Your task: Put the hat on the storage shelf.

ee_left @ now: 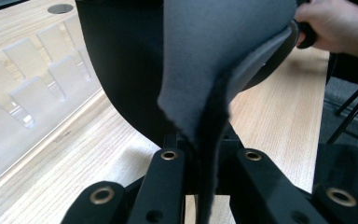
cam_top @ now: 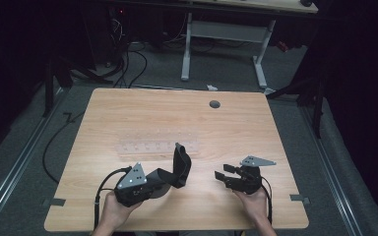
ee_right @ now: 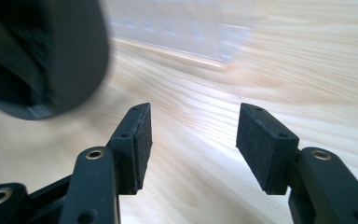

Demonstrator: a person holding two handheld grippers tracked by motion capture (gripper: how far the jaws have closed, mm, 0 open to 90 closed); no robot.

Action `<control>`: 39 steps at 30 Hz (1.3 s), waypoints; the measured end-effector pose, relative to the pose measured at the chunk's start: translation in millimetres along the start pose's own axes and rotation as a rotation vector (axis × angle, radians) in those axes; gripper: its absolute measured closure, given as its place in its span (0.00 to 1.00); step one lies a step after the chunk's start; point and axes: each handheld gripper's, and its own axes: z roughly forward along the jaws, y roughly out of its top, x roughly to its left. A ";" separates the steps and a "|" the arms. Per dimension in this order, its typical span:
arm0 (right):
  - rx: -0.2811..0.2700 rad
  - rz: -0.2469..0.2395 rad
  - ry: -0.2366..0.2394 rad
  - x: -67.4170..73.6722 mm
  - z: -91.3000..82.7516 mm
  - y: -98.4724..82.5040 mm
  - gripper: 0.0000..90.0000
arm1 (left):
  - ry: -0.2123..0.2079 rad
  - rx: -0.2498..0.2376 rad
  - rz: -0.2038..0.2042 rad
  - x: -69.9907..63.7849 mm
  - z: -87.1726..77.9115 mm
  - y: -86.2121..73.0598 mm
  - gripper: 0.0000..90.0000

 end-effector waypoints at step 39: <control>0.102 -0.035 -0.385 -29.6 16.2 -20.9 0.41 | 0.105 -0.242 -0.088 30.4 -47.1 42.8 0.95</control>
